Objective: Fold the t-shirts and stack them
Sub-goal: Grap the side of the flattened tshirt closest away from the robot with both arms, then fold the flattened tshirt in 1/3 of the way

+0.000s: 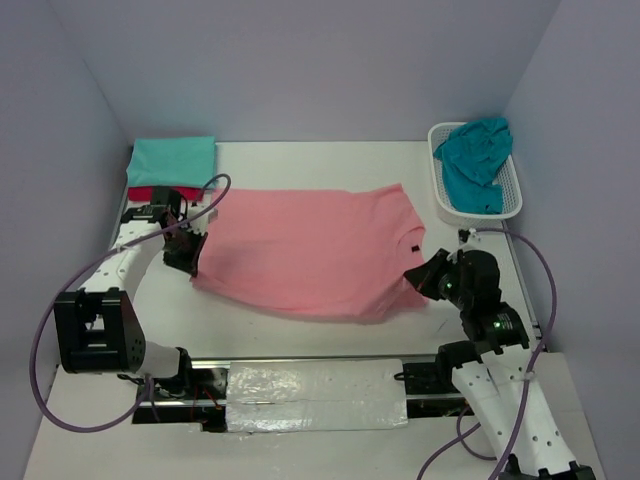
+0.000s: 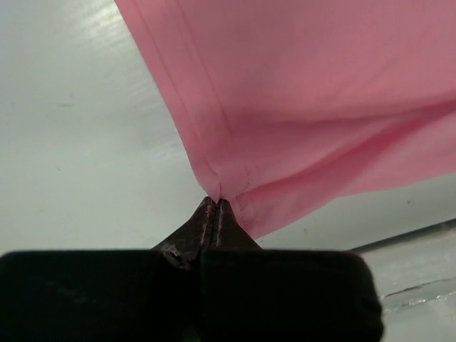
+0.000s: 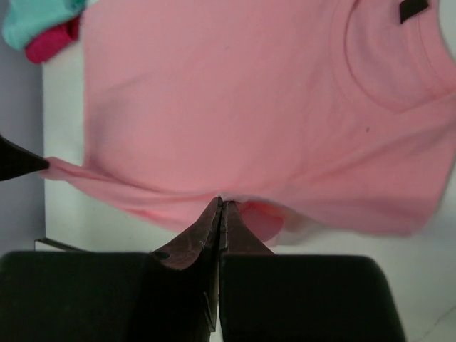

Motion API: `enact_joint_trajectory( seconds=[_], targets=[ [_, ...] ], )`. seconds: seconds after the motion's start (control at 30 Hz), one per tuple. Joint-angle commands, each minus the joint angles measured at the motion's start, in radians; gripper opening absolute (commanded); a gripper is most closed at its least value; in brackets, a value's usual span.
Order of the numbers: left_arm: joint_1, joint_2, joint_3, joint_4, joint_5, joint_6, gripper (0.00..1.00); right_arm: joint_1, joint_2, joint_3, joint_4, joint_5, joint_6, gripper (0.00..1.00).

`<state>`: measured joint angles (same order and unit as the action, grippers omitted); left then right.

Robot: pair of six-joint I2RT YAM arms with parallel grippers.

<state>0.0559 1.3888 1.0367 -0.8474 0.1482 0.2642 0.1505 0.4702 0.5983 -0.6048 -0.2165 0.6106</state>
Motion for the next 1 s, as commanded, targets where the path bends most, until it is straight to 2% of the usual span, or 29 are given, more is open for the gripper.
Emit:
enact_joint_trajectory(
  seconds=[0.0,0.13,0.27,0.53,0.97],
  targets=[
    [0.021,-0.036,0.02,-0.076,-0.038,0.062,0.0,0.021,-0.005,-0.066,-0.055,0.002,0.058,0.0],
    [0.021,-0.024,0.026,-0.122,-0.091,0.082,0.0,0.021,0.021,-0.083,-0.017,0.0,0.045,0.0],
    [0.021,0.015,0.052,-0.119,-0.049,0.076,0.0,0.021,0.131,-0.074,0.082,0.005,0.023,0.0],
    [0.022,0.134,0.098,-0.082,-0.084,0.064,0.0,0.02,0.421,-0.031,0.27,0.041,-0.034,0.0],
    [0.071,0.237,0.1,-0.016,-0.075,0.02,0.0,-0.055,0.645,0.038,0.346,0.058,-0.109,0.0]
  ],
)
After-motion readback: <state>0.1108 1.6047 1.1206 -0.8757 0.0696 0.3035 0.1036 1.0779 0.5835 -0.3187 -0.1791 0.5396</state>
